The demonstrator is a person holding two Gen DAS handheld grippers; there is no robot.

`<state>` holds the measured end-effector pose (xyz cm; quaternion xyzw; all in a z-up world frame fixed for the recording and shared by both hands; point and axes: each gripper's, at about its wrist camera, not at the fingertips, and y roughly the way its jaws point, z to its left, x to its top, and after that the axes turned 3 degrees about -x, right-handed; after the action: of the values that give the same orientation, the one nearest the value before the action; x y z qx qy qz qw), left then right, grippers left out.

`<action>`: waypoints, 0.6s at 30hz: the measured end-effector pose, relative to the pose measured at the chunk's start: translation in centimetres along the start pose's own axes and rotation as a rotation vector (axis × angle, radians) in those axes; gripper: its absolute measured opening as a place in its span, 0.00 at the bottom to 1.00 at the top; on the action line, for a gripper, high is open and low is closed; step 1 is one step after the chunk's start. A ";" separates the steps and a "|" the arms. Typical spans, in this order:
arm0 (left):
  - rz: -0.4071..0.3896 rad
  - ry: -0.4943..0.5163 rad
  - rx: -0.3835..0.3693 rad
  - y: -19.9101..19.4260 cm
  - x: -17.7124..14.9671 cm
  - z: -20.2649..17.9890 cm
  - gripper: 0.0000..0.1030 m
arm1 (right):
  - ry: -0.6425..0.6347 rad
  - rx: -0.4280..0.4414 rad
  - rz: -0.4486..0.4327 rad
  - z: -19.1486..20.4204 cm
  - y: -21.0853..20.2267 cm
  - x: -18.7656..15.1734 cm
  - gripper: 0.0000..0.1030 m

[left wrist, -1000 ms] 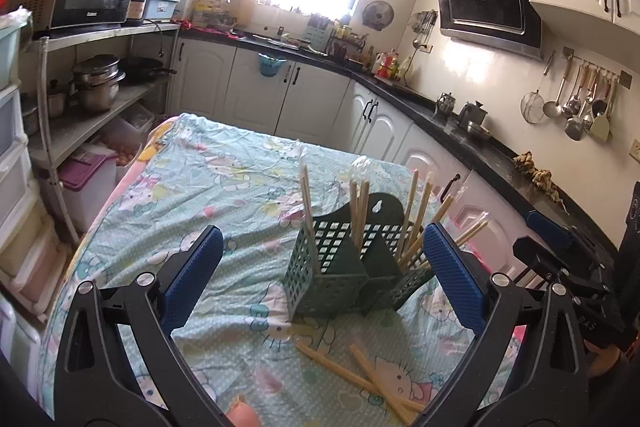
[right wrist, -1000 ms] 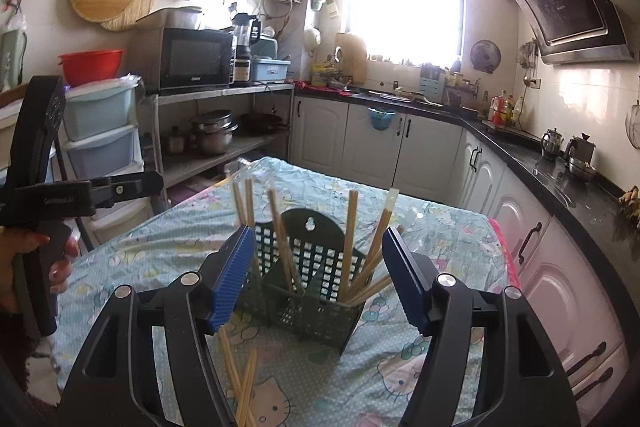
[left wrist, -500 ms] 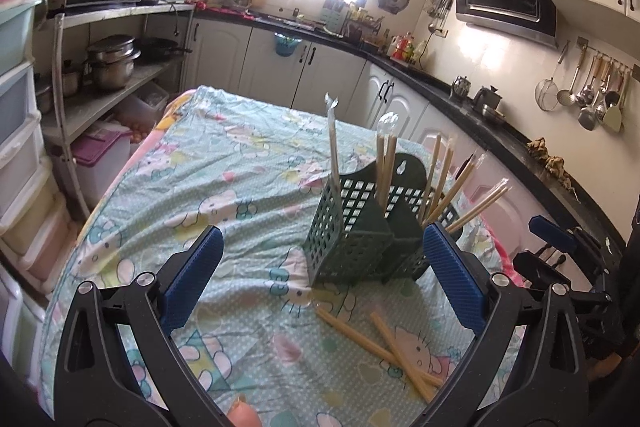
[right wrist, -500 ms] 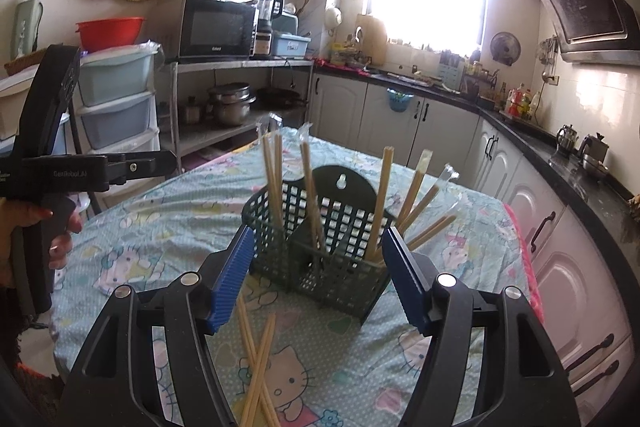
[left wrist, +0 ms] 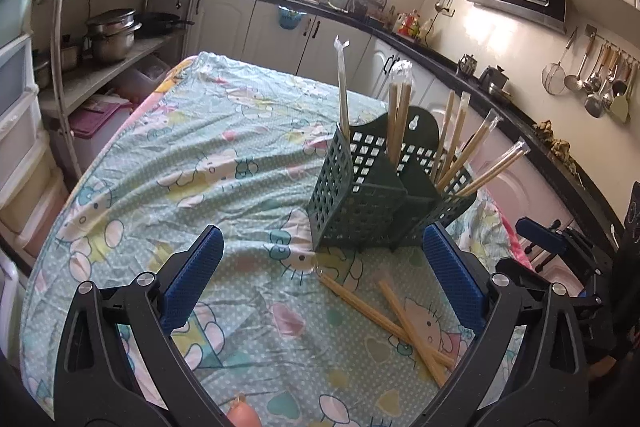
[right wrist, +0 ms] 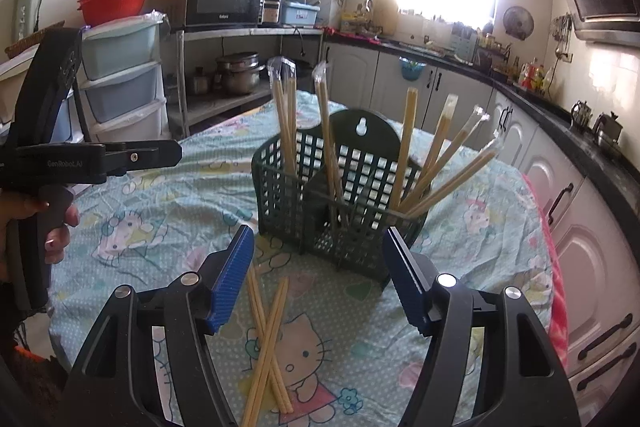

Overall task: Organize utensils
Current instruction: 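Move both tools down toward the last chopsticks lying beside the caddy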

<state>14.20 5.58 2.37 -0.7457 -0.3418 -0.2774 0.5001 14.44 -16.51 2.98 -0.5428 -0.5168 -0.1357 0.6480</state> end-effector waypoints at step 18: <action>0.188 -0.144 -0.103 5.4 -2.7 1.5 0.51 | 0.042 0.095 0.222 0.9 6.2 -3.7 0.42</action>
<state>16.90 4.90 -3.13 -0.8172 -0.2906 -0.1920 0.4591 16.97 -14.88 -3.68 -0.5624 -0.4458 -0.0498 0.6946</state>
